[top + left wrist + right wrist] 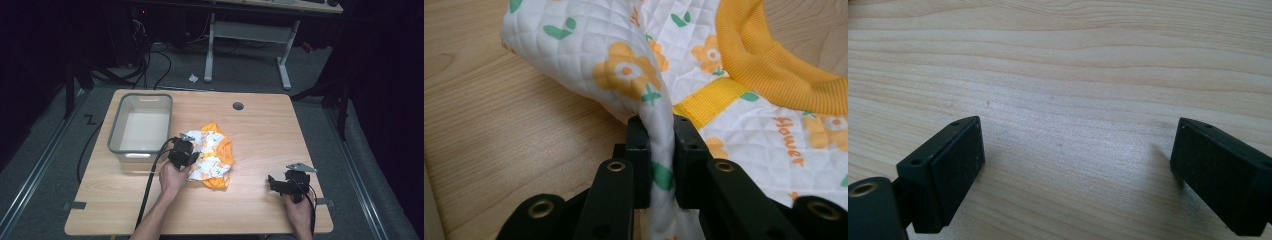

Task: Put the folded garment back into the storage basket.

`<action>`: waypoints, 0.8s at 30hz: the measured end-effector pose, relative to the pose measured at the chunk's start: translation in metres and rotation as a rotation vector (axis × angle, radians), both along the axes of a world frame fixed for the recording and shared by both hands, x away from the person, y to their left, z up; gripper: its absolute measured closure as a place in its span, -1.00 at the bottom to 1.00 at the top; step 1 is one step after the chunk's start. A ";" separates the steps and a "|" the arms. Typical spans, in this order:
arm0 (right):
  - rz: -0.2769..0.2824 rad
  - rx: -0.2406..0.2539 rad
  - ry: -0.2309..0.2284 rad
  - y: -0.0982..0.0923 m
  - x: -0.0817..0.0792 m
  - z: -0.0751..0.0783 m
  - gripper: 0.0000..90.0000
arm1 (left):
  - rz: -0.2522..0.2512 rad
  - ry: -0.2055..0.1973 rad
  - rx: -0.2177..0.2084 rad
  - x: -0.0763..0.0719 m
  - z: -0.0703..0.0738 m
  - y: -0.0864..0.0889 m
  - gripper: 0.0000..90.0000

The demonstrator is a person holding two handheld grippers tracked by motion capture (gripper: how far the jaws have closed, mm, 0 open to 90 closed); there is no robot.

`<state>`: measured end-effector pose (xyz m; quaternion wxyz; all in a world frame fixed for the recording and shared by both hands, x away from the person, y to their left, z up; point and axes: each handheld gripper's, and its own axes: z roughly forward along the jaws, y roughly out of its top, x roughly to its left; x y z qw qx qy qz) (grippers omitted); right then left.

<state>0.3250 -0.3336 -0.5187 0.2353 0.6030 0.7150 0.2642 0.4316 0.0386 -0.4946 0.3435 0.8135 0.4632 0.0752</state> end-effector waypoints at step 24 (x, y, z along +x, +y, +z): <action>0.000 0.000 0.000 0.000 0.000 0.000 -0.84 | -0.092 -0.032 -0.115 -0.006 0.051 0.004 0.84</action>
